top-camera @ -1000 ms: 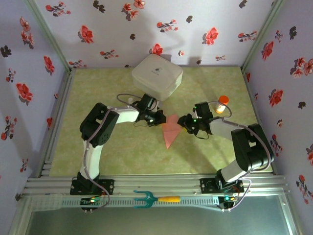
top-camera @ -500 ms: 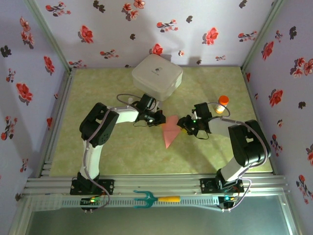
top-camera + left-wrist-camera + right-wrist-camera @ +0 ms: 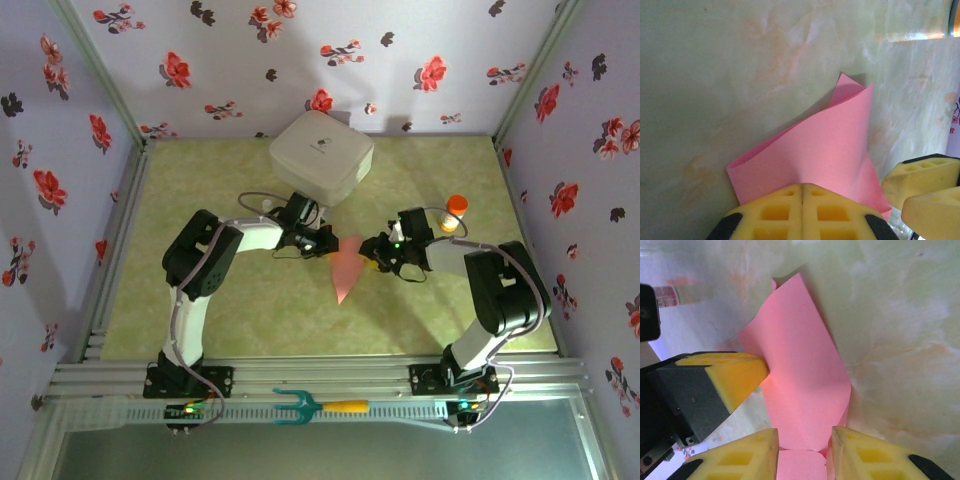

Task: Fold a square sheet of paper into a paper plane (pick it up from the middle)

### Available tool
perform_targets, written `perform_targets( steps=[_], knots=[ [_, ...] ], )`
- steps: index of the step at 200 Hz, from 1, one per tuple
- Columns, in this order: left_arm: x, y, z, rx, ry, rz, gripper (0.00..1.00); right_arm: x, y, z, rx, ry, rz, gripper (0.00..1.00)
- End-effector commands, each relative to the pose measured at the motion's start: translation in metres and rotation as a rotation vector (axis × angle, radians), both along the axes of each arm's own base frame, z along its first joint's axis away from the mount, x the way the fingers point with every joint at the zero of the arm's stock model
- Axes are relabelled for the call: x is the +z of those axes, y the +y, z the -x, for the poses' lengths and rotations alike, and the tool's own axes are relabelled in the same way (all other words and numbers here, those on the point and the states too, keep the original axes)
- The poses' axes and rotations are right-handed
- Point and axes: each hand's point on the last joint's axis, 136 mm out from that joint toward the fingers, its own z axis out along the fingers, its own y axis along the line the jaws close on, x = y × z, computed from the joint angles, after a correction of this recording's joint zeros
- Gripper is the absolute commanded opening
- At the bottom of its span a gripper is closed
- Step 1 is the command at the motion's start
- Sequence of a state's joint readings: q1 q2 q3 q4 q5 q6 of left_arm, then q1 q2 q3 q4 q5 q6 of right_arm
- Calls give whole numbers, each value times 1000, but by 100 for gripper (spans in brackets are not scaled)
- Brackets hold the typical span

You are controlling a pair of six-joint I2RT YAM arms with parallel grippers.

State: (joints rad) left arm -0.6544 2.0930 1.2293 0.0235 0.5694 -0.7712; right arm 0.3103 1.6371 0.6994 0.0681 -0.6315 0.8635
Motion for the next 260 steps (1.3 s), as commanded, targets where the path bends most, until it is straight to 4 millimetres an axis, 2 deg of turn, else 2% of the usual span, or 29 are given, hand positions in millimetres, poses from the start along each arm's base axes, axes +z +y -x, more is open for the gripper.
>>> perform_targets(
  steps=[1,30,90,138,184,217,260],
  knots=[
    [-16,14,12,-8,42,-57,4,9,5,-7,37,-39,-42,35],
    [-16,13,12,-6,45,-56,4,7,7,-8,75,-36,-46,36],
    [-13,15,12,-2,38,-53,5,-6,-15,2,34,21,72,37],
    [-11,14,11,0,36,-50,4,-13,-19,7,17,47,85,38],
    [-9,15,10,3,33,-48,4,-5,-4,2,37,17,-28,36],
    [-7,15,10,2,29,-44,4,-6,-11,-1,15,8,-16,37],
    [-5,14,9,3,26,-42,4,-11,-23,7,-17,29,46,38]
  ],
)
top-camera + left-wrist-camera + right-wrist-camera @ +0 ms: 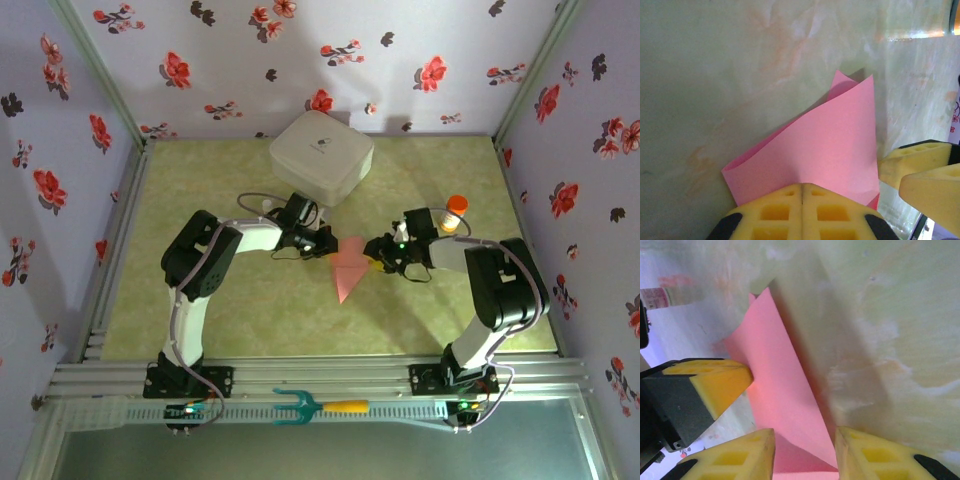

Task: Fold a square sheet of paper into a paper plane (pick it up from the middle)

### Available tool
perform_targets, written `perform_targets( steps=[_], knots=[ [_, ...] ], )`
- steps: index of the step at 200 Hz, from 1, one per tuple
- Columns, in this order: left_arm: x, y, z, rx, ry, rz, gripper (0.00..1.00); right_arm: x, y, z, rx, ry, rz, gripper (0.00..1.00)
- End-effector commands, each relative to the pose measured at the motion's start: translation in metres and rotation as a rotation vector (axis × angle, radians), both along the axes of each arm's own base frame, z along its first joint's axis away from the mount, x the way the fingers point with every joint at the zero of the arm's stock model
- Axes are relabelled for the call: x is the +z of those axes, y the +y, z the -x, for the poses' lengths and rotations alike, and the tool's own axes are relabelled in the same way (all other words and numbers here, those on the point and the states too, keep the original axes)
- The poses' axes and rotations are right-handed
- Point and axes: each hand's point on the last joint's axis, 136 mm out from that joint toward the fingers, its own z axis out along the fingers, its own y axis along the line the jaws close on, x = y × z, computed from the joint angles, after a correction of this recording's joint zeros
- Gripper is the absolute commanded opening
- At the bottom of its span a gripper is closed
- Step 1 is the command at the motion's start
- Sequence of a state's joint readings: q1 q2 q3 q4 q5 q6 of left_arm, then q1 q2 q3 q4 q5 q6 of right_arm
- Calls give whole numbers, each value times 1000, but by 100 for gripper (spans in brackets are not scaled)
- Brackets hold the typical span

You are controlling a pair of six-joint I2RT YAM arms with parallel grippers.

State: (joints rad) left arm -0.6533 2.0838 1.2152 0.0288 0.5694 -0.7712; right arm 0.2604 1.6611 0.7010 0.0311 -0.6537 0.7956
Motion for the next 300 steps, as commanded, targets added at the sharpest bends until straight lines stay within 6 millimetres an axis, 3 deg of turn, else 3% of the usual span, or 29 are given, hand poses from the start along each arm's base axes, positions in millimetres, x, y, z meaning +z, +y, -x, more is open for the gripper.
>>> perform_targets(
  steps=[1,91,140,213,300],
  knots=[
    [-5,12,7,1,26,-42,5,-1,-8,8,-26,17,30,38],
    [-5,11,7,7,28,-38,4,2,11,3,-8,13,-122,35],
    [-4,12,7,7,25,-37,5,-5,6,5,-8,25,-73,37],
    [-2,11,6,2,22,-36,5,12,25,-8,91,-47,-173,34],
    [-1,12,7,5,18,-37,5,3,15,-3,113,4,-65,35]
  ],
)
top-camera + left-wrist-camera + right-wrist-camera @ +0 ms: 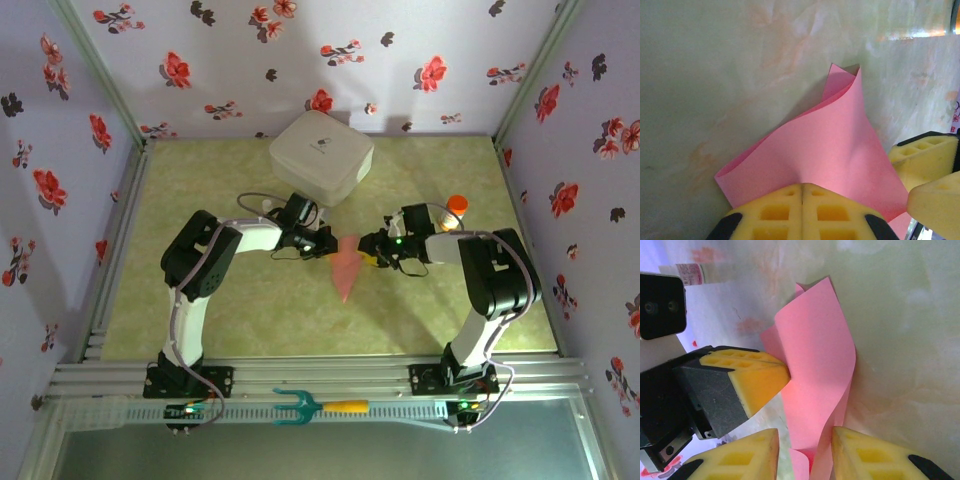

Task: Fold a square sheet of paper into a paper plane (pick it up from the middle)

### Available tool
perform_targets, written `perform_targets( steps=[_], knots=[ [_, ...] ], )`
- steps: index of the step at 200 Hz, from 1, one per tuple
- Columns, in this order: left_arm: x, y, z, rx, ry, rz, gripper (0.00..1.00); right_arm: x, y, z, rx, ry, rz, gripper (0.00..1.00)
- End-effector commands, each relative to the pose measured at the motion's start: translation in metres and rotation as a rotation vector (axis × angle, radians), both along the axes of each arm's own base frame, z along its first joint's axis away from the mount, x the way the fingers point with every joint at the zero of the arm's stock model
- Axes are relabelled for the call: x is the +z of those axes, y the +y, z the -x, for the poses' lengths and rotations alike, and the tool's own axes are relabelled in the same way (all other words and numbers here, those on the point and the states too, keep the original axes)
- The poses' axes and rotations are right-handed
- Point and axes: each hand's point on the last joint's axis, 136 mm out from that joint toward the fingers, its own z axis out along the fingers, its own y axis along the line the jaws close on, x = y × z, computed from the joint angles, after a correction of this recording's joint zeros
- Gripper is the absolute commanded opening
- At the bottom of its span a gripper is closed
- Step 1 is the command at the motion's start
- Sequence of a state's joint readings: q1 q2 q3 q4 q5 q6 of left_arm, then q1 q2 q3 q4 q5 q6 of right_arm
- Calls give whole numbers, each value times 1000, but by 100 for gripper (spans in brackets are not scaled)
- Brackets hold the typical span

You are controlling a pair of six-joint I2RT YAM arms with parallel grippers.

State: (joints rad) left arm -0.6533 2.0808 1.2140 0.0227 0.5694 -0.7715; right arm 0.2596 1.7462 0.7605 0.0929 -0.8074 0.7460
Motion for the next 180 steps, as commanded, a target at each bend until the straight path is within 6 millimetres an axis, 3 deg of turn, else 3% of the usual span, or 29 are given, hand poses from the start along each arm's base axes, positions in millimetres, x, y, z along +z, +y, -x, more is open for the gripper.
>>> perform_targets(
  steps=[1,60,134,154,180],
  knots=[
    [-1,11,6,4,13,-34,5,-8,-9,6,-1,40,64,35],
    [-2,13,5,8,13,-37,5,-10,-10,4,-10,41,75,36],
    [0,12,4,10,8,-32,6,-4,-3,-3,23,4,26,24],
    [9,10,1,11,-7,-19,8,-7,-7,0,1,12,52,17],
    [34,5,-6,15,-57,19,13,-4,-8,0,-54,24,30,8]
  ],
)
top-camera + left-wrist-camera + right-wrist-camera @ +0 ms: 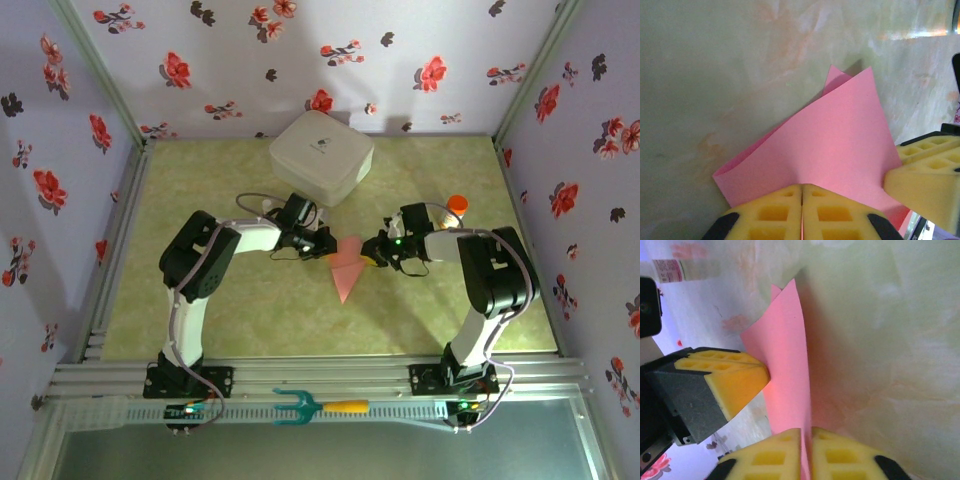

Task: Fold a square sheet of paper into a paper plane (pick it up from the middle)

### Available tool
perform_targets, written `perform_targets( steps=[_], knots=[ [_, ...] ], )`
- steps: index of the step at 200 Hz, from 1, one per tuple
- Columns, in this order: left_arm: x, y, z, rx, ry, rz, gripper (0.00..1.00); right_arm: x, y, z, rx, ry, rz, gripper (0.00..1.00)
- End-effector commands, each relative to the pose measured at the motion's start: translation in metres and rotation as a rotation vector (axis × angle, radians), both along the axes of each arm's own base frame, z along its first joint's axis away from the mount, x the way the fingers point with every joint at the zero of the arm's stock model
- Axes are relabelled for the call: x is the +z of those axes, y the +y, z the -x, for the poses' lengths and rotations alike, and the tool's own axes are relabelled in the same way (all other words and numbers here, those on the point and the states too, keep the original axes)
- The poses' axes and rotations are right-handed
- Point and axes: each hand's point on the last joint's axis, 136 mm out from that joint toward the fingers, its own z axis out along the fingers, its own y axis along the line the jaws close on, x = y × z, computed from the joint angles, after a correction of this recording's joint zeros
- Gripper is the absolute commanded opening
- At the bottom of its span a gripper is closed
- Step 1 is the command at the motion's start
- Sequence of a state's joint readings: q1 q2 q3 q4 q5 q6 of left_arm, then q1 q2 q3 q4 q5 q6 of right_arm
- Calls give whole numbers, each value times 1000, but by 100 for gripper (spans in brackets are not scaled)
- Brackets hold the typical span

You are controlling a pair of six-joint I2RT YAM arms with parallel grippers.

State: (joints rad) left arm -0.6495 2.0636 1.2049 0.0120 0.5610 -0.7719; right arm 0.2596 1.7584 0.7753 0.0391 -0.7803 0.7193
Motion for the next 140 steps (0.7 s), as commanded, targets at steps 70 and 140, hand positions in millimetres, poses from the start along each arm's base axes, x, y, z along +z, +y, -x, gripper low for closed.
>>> perform_targets(
  steps=[70,140],
  knots=[
    [73,-1,-1,72,-84,103,22,7,-21,-12,-458,6,2,3],
    [21,-12,15,53,40,41,11,0,-23,1,-516,6,31,8]
  ],
)
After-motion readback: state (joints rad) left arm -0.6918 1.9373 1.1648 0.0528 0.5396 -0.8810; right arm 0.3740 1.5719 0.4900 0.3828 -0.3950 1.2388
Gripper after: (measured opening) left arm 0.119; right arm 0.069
